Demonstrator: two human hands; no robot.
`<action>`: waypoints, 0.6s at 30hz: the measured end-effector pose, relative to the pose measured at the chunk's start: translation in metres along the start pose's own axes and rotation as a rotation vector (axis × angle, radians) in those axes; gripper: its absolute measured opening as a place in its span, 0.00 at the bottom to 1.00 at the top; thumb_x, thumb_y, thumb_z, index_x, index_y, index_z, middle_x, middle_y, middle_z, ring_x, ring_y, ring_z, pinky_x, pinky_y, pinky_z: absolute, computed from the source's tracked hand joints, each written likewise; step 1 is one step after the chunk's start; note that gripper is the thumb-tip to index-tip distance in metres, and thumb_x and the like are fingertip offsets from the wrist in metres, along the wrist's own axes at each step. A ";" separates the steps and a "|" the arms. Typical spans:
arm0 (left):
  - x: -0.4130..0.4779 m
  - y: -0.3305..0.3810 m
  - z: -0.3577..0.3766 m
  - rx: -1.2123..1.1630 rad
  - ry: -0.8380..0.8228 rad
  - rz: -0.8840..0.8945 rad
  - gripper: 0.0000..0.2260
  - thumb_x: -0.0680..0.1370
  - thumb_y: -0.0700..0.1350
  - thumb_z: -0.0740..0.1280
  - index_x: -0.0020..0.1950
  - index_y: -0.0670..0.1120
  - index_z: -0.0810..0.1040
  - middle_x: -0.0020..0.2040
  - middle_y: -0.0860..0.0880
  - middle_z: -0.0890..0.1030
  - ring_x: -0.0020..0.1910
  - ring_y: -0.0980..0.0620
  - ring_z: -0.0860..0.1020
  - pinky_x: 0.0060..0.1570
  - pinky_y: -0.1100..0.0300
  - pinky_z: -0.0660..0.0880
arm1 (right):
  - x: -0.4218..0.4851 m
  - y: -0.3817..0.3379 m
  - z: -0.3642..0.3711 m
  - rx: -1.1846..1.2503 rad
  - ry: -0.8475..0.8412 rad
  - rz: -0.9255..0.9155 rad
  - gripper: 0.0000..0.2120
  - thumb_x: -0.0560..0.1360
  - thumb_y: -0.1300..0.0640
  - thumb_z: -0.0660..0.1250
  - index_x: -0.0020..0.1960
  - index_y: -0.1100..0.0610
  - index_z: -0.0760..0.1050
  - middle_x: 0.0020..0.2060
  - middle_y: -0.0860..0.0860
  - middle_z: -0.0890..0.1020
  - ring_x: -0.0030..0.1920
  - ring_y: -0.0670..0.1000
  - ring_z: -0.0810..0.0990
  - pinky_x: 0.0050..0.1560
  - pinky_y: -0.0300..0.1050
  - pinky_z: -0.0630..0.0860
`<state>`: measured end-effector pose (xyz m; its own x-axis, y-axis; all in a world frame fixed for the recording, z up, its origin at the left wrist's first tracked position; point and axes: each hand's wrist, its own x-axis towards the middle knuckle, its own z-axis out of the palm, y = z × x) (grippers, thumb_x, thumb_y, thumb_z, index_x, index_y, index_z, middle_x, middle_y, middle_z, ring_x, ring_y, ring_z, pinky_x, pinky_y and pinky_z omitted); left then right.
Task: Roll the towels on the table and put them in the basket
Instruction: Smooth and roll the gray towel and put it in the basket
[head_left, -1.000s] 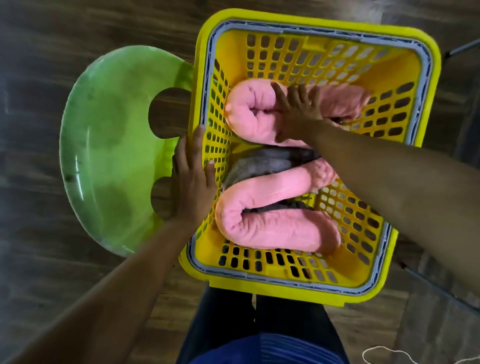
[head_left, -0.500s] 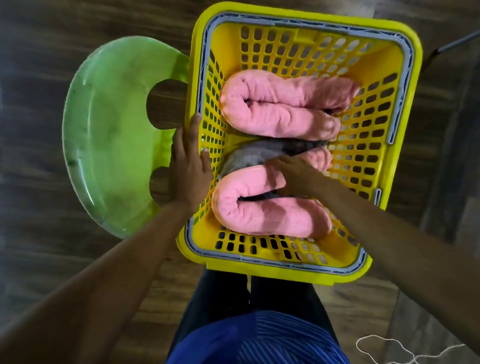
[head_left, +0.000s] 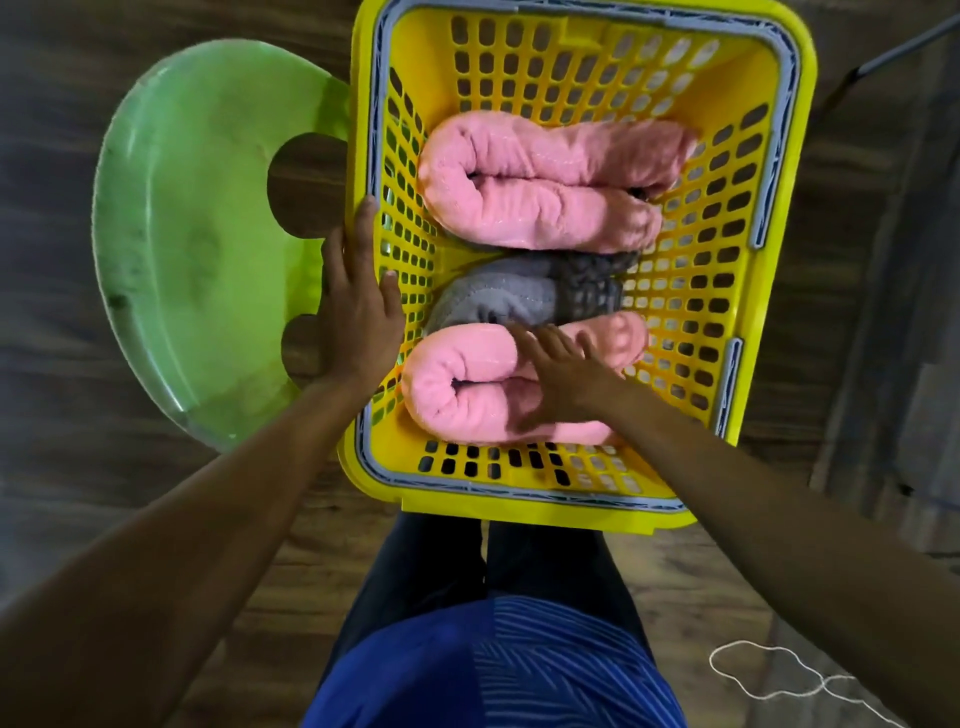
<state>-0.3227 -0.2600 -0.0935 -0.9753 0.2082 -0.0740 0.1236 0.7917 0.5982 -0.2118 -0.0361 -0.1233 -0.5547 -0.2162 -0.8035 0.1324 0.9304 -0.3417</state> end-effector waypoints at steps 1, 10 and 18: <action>0.000 0.000 0.000 0.000 0.001 -0.001 0.28 0.80 0.40 0.60 0.79 0.50 0.55 0.74 0.43 0.61 0.71 0.45 0.66 0.61 0.52 0.73 | -0.001 0.001 0.009 -0.041 -0.037 0.002 0.63 0.63 0.34 0.74 0.77 0.47 0.31 0.78 0.53 0.47 0.78 0.56 0.44 0.74 0.67 0.44; -0.001 0.002 -0.001 -0.004 -0.010 -0.006 0.28 0.81 0.40 0.59 0.79 0.50 0.54 0.74 0.43 0.60 0.71 0.45 0.67 0.61 0.54 0.72 | 0.006 0.004 0.041 -0.082 0.257 -0.030 0.59 0.59 0.27 0.70 0.78 0.54 0.50 0.65 0.55 0.71 0.68 0.59 0.68 0.72 0.66 0.54; 0.001 0.002 -0.003 -0.028 -0.028 -0.031 0.27 0.81 0.42 0.58 0.79 0.53 0.54 0.74 0.43 0.60 0.71 0.45 0.66 0.60 0.51 0.73 | -0.024 -0.001 -0.019 -0.005 0.351 0.012 0.54 0.58 0.32 0.74 0.75 0.50 0.55 0.64 0.54 0.73 0.67 0.59 0.70 0.73 0.62 0.56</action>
<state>-0.3243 -0.2597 -0.0898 -0.9731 0.1996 -0.1148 0.0876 0.7821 0.6170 -0.2141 -0.0264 -0.0948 -0.8017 -0.0915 -0.5907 0.1366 0.9340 -0.3301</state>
